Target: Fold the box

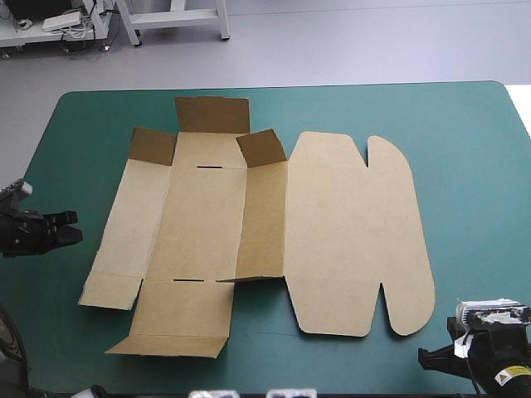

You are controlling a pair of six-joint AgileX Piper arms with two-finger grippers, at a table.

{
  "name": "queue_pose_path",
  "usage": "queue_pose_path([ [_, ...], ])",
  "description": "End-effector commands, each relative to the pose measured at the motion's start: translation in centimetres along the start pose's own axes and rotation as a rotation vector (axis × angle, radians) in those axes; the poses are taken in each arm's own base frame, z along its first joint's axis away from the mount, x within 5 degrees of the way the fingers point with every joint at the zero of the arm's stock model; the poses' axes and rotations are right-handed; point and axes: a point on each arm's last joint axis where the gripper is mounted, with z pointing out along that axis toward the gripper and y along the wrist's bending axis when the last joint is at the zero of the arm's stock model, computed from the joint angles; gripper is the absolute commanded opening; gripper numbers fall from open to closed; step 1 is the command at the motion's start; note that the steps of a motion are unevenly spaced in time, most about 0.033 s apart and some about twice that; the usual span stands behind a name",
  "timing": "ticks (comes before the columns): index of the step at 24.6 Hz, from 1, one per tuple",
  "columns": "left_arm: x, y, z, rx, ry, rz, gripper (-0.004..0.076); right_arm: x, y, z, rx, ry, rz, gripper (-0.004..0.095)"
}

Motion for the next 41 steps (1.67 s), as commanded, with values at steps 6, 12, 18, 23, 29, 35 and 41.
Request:
queue_pose_path([
  [6,-0.4,-0.4,-0.6,0.015,0.012,0.032,0.0496,-1.1,0.0,-0.4,0.005,-0.071,-0.003,-0.0013],
  [12,-0.7,0.5,0.9,0.07,0.046,-0.073,0.0522,-1.1,0.0,-0.4,0.005,-0.071,-0.003,-0.0013],
  [18,-1.0,1.1,3.6,0.238,0.095,-0.055,0.0454,-1.1,0.0,-0.4,0.005,-0.071,-0.003,-0.0013],
  [23,-1.0,-1.1,7.3,0.286,0.232,0.034,0.0441,-1.1,0.0,-0.4,0.005,-0.071,-0.003,-0.0013],
  [29,-0.3,-3.8,9.2,0.267,0.342,0.206,0.0441,-1.1,0.0,-0.4,0.005,-0.071,-0.003,-0.0013],
  [35,0.1,-3.8,9.3,0.247,0.39,0.22,0.0272,-1.1,0.0,-0.4,0.005,-0.071,-0.003,-0.0013],
  [41,0.1,-3.8,9.3,0.228,0.408,0.215,-0.0008,-1.1,0.0,-0.4,0.005,-0.071,-0.003,-0.0013],
])
